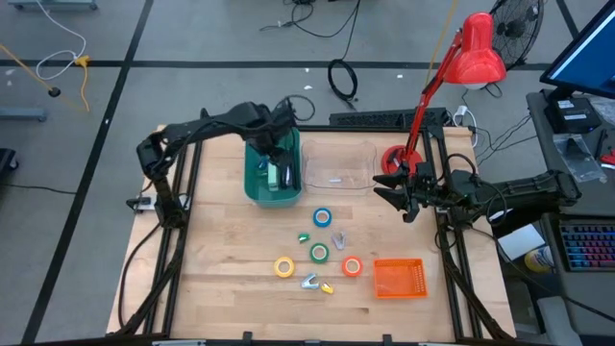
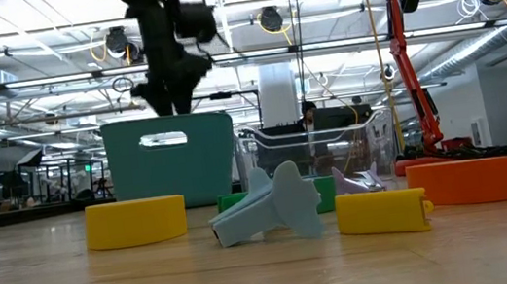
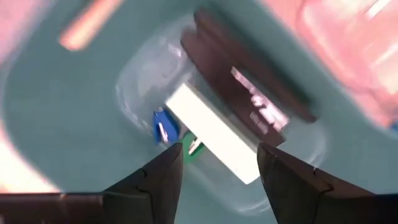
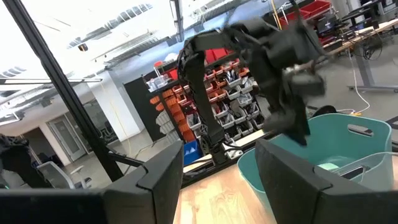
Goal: Pick and place Stapler, Stapler remover, tape
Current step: Put the small green stapler into the blue bin
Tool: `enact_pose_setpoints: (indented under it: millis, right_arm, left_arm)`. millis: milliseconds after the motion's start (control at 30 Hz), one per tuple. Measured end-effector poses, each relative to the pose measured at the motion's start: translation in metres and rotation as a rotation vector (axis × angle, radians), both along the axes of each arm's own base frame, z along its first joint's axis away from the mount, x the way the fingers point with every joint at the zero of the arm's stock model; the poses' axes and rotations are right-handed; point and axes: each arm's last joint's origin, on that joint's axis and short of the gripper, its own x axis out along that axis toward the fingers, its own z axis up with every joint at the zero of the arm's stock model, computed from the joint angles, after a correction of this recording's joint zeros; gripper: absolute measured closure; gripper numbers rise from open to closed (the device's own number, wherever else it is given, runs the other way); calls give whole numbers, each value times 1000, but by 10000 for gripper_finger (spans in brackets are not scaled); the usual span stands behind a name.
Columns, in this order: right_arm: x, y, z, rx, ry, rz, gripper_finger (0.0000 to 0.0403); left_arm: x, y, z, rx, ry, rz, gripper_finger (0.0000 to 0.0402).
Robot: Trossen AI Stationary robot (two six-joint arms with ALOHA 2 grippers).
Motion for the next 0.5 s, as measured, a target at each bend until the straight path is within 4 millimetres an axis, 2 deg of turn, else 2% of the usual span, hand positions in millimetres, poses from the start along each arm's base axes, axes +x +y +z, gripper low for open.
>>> enact_pose_setpoints:
  millis: [267,500]
  right_arm:
    - [0,0,0,-1,0,3,211]
    - [0,0,0,-1,0,3,211]
  left_arm:
    - [-12,-23,56,75,-165,30,192]
    - [-23,-57,87,91,-279,10,192]
